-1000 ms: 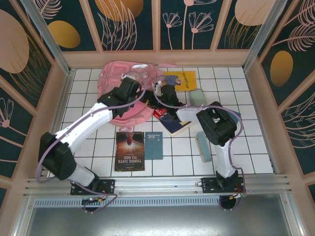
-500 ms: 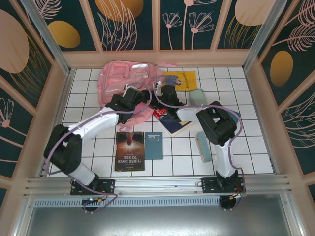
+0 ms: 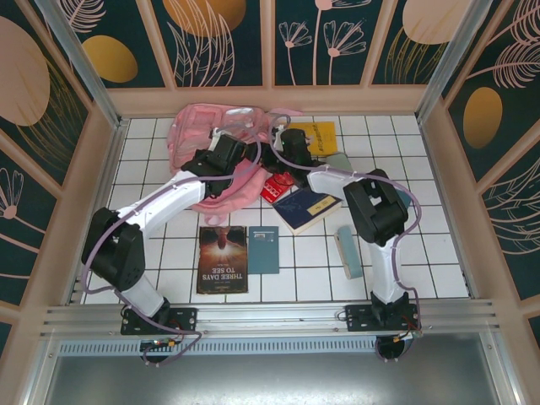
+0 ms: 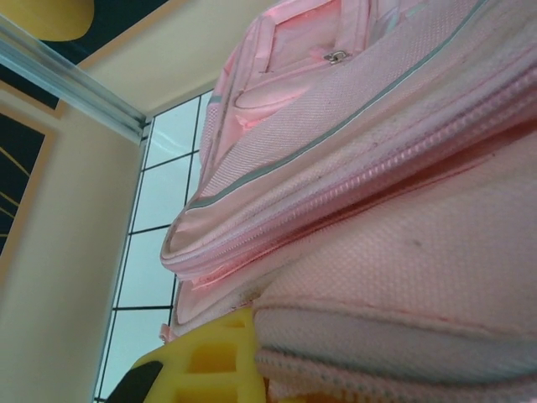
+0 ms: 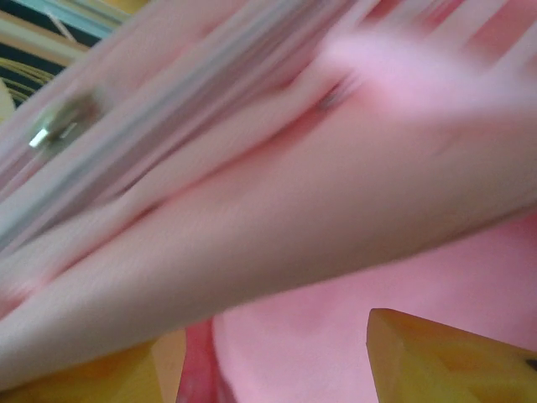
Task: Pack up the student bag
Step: Open the student bag at the top-left of the table, then pick up the glasses case from the middle-right of the table.
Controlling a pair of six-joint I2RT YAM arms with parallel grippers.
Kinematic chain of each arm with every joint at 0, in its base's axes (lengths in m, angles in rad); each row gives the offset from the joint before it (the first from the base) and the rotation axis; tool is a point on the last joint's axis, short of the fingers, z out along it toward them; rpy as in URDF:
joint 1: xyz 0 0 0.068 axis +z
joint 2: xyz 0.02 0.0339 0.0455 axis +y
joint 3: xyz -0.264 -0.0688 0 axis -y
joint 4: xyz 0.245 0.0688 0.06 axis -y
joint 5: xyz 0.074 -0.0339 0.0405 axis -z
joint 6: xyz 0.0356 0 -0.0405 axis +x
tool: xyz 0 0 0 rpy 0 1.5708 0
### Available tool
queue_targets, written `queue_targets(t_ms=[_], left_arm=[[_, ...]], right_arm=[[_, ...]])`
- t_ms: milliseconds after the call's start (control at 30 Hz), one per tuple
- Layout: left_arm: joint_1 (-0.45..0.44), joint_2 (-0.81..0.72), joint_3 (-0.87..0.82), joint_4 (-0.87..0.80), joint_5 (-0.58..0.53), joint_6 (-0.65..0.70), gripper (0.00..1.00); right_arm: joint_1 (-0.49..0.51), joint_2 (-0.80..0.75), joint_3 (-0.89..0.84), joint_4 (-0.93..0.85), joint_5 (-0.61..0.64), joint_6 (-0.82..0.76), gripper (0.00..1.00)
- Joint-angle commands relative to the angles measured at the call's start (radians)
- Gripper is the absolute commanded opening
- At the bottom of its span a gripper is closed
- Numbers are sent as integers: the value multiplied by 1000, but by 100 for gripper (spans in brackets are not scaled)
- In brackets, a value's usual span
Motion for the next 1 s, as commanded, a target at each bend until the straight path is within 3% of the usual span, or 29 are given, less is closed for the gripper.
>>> queue_targets(t_ms=[0,300,467,800,967], left_arm=[[-5,-94,43,-96,-19,-93,0],[-40,-126,63,-142,102,-188,0],[-40,-66,92,-113,112,-192,0],[-38,42,197,-112,65,-175,0],[-38,36,183,-100,98,-187,0]], right_arm=[[-15,91,118,-152,18,-98,59],[-57,228,356,-342,11,-198,59],[-46,175,333,-362,-23,-223,59],[10,-184,-90,-274,58,-227,60],[20,-390,-332,-240,141,-189,60]])
